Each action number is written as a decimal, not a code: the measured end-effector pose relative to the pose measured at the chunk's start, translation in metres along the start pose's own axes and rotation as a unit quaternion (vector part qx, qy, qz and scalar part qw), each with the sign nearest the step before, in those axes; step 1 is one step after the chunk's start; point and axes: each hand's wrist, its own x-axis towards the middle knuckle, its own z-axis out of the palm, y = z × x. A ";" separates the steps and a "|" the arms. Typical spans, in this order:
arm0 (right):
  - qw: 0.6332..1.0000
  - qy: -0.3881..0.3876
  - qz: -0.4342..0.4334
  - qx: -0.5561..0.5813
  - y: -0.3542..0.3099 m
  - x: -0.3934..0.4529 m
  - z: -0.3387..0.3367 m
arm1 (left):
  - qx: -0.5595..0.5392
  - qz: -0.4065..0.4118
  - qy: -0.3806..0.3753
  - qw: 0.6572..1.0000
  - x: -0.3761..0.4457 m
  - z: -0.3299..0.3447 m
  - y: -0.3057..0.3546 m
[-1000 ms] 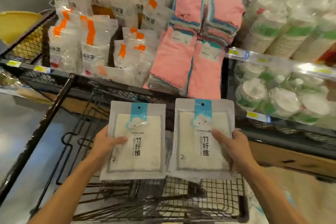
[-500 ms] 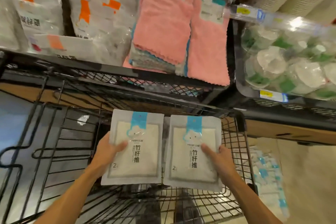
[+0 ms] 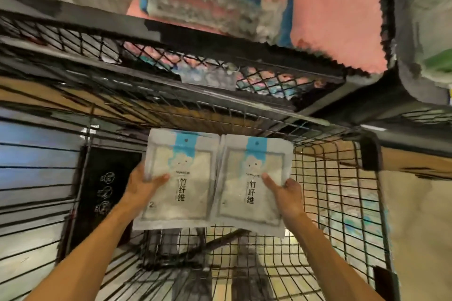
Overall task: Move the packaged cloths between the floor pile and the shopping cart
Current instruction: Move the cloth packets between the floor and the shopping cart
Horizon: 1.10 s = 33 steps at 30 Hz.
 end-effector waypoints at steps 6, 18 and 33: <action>0.998 0.047 -0.012 -0.043 0.012 0.008 0.015 | 0.136 0.040 0.050 0.989 0.015 0.010 -0.006; 0.940 0.190 -0.134 -0.249 0.028 0.014 0.047 | 0.460 0.104 0.094 0.877 0.014 0.049 -0.027; 0.799 0.091 -0.189 -0.564 -0.034 -0.032 -0.002 | 0.640 0.194 0.034 0.743 -0.030 0.014 0.049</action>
